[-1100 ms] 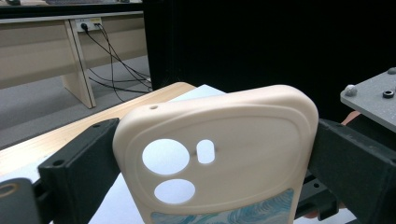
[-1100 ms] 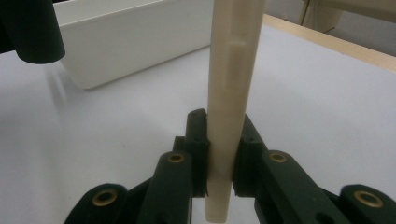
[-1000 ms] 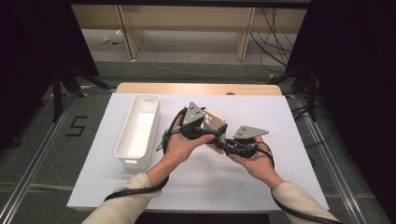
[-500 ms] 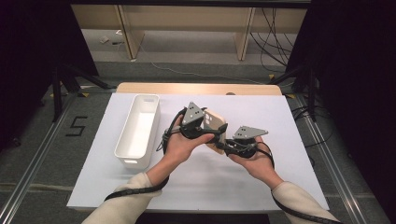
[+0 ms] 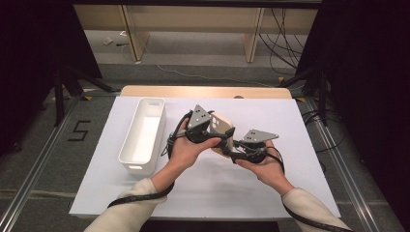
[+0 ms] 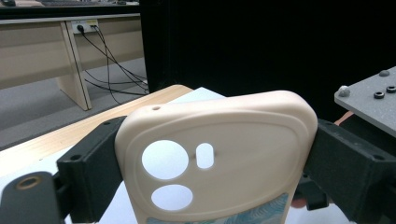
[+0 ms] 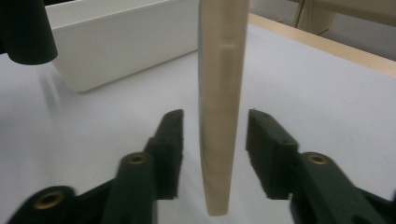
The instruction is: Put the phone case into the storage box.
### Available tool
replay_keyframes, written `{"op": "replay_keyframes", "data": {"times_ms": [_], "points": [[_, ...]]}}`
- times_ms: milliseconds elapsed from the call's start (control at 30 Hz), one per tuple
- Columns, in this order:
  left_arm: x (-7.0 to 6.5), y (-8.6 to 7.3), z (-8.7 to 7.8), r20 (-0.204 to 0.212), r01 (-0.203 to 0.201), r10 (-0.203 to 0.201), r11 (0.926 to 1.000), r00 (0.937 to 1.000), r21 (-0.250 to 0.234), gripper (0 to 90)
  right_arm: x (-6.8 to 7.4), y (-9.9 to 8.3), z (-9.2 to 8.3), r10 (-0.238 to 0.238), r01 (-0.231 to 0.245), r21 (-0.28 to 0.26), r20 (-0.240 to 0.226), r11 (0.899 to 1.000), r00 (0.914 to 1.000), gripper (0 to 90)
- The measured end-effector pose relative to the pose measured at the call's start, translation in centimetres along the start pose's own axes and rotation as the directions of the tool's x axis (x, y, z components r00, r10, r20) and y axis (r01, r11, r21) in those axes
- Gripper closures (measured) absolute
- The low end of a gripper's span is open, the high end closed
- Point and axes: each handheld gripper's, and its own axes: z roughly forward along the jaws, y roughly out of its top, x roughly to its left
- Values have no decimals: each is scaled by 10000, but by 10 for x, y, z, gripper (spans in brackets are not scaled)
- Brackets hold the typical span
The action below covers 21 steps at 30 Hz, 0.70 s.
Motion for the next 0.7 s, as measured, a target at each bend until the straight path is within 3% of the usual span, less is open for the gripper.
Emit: {"op": "replay_keyframes", "data": {"times_ms": [267,500,700], "points": [[5,3,-4,-123,-32,31,10000,9999,-88,105,-1,-2,-4,-3,-4,-135,-509,9999,9987,156],[12,5,-11,-297,-49,44,9999,9995,-137,106,-6,-4,-21,-243,233,-439,-216,9988,9995,131],[16,5,-17,-543,58,-61,10000,9985,-54,107,-13,-8,-35,-161,164,-726,41,9972,9999,112]]}}
